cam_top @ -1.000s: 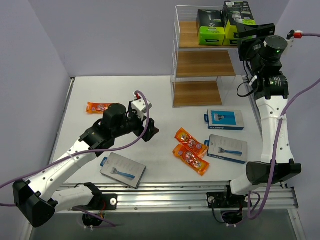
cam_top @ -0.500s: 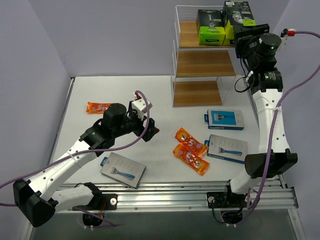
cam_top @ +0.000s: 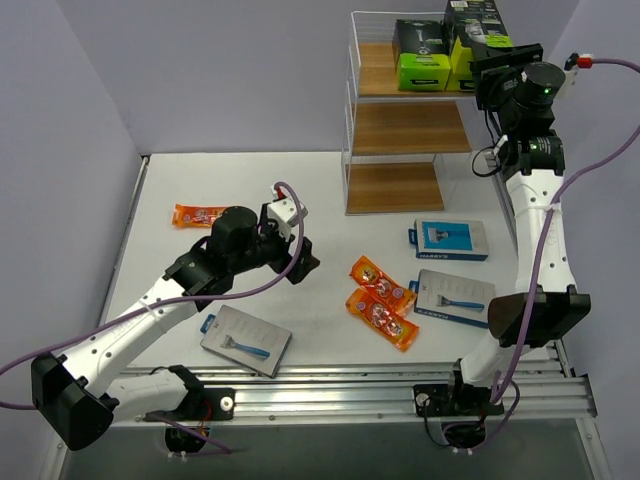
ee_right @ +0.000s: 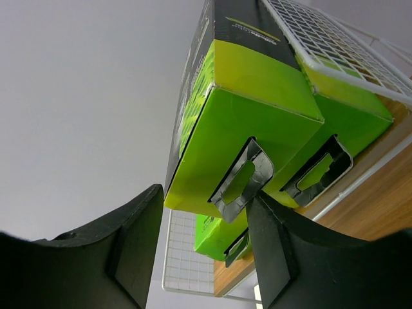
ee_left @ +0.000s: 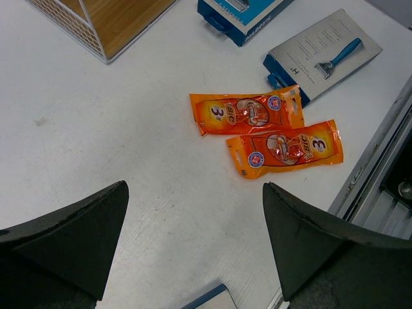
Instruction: Place and organize the shaving razors onto the shelf
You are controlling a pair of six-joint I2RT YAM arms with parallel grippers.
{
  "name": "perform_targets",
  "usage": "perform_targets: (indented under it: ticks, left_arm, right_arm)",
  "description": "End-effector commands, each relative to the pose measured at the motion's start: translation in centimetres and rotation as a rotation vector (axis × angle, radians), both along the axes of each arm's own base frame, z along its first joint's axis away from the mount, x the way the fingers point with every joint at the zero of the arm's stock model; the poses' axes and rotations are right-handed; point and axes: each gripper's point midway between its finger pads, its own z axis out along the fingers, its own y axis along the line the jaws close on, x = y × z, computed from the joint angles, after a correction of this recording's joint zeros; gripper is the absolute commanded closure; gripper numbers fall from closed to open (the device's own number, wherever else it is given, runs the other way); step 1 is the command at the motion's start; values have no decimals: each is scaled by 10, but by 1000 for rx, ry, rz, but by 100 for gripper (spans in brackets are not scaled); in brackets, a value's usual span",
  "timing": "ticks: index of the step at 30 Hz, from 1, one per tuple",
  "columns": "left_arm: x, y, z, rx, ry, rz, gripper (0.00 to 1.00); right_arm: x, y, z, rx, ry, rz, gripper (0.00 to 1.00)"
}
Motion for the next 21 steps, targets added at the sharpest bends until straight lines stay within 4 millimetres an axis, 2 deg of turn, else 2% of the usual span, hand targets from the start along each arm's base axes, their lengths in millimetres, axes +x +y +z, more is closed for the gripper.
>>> perform_targets:
  ticks: [1, 8, 21]
  left_arm:
    - [4, -4, 21, -31, -39, -9, 6]
    - [6, -3, 19, -26, -36, -5, 6]
    - [10, 1, 19, -30, -31, 6, 6]
  right_arm:
    - [-1, -3, 35, -2, -117, 13, 51]
    - [5, -8, 37, 2, -128, 14, 51]
    - [15, -3, 33, 5, -131, 44, 55]
